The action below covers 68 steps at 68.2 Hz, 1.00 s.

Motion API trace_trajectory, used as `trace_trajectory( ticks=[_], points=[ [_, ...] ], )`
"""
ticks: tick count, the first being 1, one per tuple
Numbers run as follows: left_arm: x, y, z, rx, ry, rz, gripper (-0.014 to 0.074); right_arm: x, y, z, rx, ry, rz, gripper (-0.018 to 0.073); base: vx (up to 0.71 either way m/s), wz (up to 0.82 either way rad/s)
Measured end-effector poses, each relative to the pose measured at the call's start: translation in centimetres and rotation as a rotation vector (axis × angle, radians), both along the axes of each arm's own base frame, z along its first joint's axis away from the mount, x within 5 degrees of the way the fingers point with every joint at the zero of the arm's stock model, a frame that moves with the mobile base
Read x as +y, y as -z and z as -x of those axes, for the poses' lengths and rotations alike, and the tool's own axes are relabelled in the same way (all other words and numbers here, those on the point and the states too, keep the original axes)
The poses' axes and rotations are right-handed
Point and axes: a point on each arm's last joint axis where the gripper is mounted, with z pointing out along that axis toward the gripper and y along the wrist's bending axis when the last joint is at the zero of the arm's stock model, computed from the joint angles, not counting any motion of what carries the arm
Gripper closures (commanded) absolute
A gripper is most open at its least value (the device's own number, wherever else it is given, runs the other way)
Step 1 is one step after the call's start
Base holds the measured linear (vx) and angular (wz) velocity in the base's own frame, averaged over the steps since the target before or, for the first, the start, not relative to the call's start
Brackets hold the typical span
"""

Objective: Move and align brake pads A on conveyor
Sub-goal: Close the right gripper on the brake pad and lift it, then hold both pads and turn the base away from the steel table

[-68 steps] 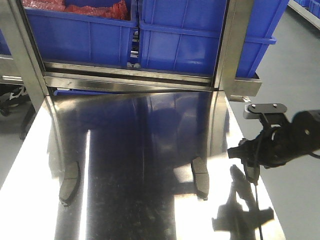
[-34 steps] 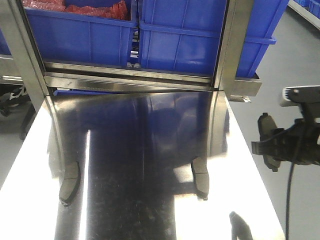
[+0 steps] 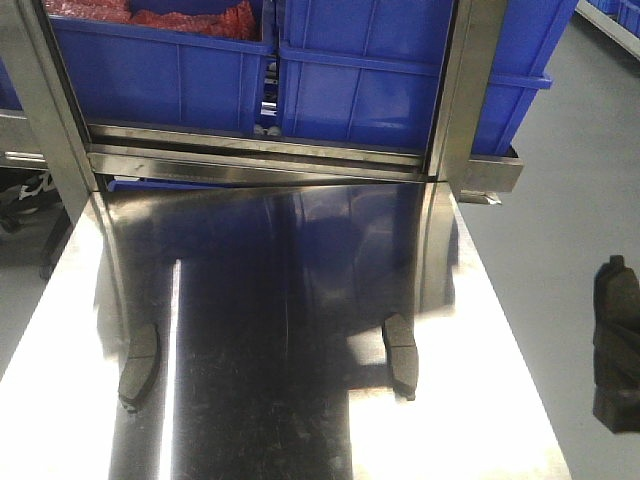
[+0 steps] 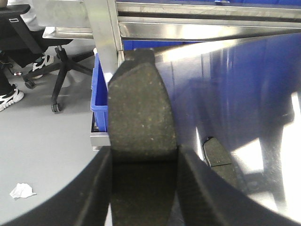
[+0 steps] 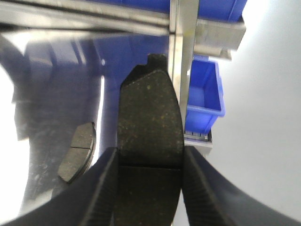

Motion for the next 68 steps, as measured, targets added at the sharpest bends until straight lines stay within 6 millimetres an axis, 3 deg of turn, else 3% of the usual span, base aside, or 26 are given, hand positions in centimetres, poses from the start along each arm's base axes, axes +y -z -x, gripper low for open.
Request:
trace_trajectory(
  ticks=[27, 68],
  points=[
    [0.0, 0.0, 0.0, 0.000, 0.000, 0.000, 0.0531, -0.4, -0.8, 2.5, -0.127, 0.000, -0.020, 0.0565, 0.00, 0.00],
    [0.0, 0.0, 0.0, 0.000, 0.000, 0.000, 0.0531, -0.4, -0.9, 2.7, -0.138, 0.000, -0.024, 0.0565, 0.00, 0.00]
  ],
)
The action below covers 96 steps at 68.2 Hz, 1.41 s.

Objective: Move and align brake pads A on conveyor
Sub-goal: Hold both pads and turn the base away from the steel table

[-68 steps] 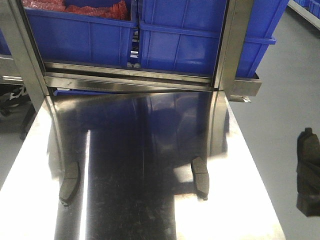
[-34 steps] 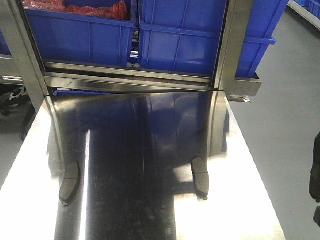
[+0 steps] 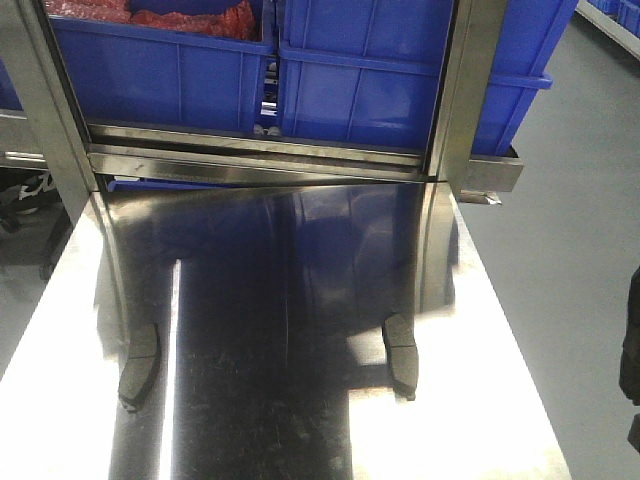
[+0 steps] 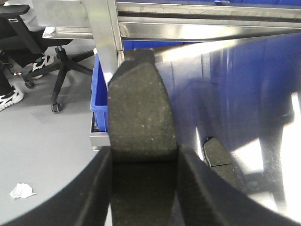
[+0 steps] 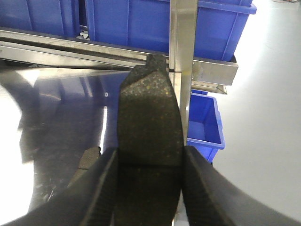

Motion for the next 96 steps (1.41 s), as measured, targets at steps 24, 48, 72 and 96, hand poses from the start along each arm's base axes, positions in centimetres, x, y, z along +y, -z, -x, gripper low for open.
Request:
trace_trajectory(
  ticks=[24, 48, 72, 96],
  points=[
    [0.00, 0.00, 0.00, 0.000, 0.000, 0.000, 0.0531, 0.00, 0.00, 0.00, 0.000, 0.000, 0.000, 0.0565, 0.00, 0.00],
    [0.00, 0.00, 0.00, 0.000, 0.000, 0.001, 0.0531, 0.00, 0.00, 0.00, 0.000, 0.000, 0.000, 0.0565, -0.01, 0.05],
    [0.00, 0.00, 0.00, 0.000, 0.000, 0.001, 0.0531, 0.00, 0.00, 0.00, 0.000, 0.000, 0.000, 0.0565, -0.04, 0.16],
    [0.00, 0.00, 0.00, 0.000, 0.000, 0.001, 0.0531, 0.00, 0.00, 0.00, 0.000, 0.000, 0.000, 0.0565, -0.04, 0.18]
  ],
)
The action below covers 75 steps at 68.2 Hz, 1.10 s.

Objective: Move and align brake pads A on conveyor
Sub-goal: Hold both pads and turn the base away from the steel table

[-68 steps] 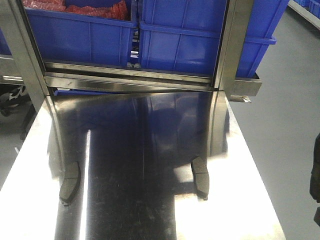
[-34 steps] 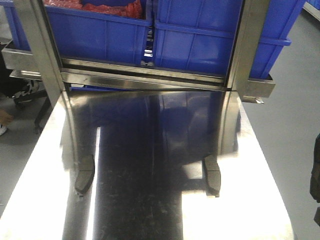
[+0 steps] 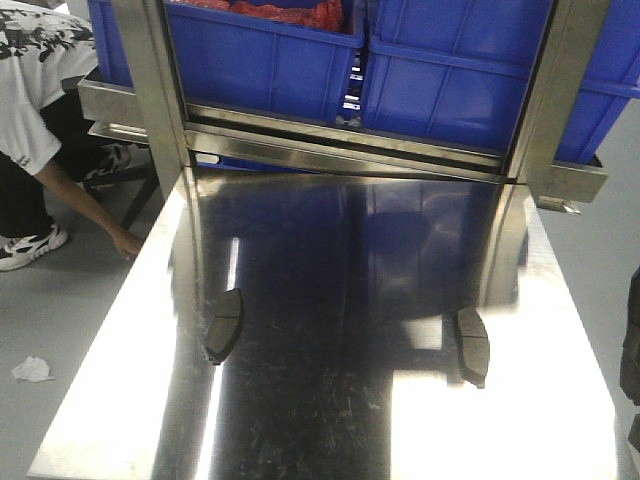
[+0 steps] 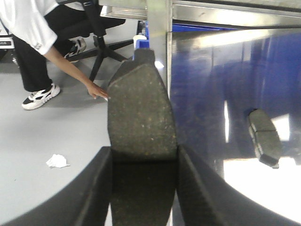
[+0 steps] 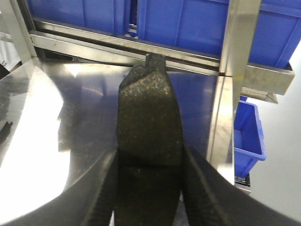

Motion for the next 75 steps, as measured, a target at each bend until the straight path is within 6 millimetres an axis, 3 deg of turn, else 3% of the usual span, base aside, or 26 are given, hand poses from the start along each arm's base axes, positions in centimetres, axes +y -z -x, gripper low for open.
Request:
trace_trajectory(
  ticks=[75],
  points=[
    [0.00, 0.00, 0.00, 0.000, 0.000, 0.000, 0.0531, 0.00, 0.00, 0.00, 0.000, 0.000, 0.000, 0.0565, -0.03, 0.41]
  ],
)
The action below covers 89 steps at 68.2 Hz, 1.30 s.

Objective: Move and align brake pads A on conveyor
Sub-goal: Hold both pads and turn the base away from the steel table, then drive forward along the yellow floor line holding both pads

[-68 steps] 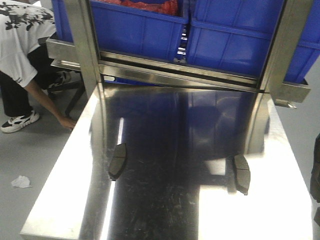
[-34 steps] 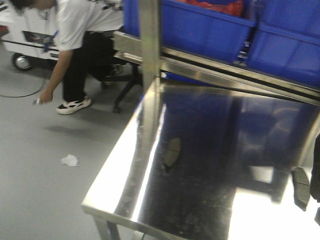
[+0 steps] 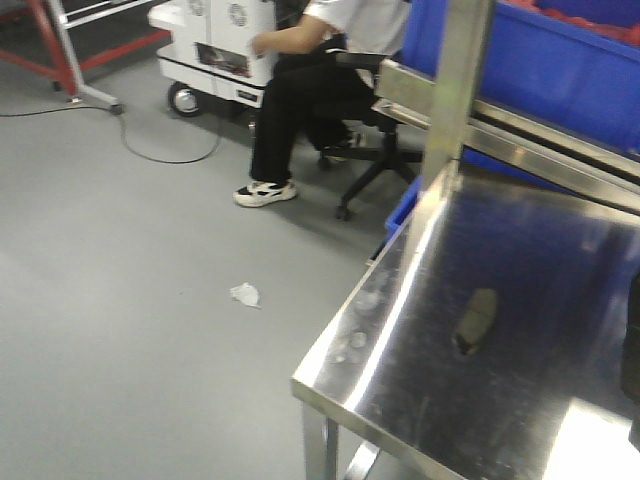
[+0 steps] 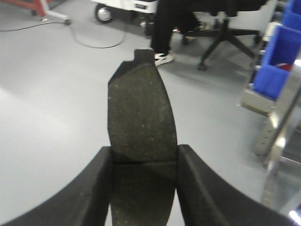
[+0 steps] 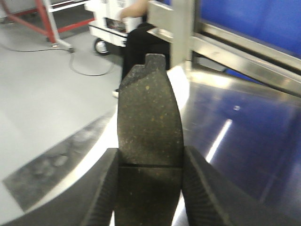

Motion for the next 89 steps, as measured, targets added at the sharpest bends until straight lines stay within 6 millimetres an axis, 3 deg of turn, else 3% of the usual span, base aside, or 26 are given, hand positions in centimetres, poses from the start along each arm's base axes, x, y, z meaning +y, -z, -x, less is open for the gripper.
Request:
trace_trajectory(
  ticks=[89],
  points=[
    [0.00, -0.03, 0.05, -0.003, 0.000, 0.000, 0.0531, 0.00, 0.00, 0.00, 0.000, 0.000, 0.000, 0.0565, 0.07, 0.48]
  ],
)
